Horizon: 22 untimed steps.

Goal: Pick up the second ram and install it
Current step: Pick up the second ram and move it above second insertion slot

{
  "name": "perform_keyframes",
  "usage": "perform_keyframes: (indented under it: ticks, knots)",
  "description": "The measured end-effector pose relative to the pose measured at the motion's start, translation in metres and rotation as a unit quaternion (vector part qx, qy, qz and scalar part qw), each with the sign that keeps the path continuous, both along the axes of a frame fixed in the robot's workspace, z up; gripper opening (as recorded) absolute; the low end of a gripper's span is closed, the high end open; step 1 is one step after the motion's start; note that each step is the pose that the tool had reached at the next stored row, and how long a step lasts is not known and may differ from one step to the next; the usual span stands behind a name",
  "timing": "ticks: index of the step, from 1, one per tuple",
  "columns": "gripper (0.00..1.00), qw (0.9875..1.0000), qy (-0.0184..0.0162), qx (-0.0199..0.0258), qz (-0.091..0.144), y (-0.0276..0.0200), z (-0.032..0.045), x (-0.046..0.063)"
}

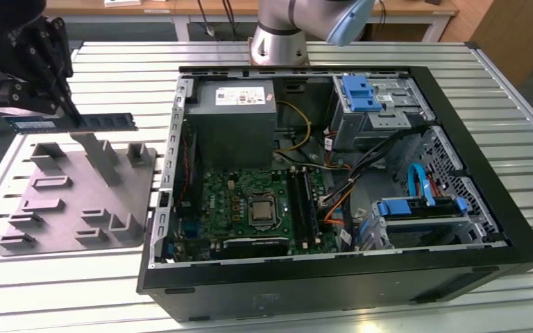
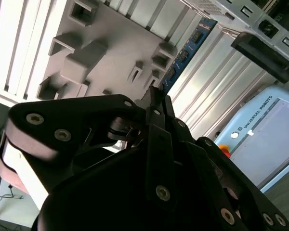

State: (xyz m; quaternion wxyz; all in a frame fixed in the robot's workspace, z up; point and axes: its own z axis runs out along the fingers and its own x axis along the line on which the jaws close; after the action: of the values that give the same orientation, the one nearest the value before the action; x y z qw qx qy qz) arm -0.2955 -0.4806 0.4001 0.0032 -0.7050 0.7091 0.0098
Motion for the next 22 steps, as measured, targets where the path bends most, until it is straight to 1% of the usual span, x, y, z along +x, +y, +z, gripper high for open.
perform_keyframes:
  ticks: [22]
  knots:
    - [0.14,1.0,0.0005,0.0,0.0,0.0014,-0.0065,0.054]
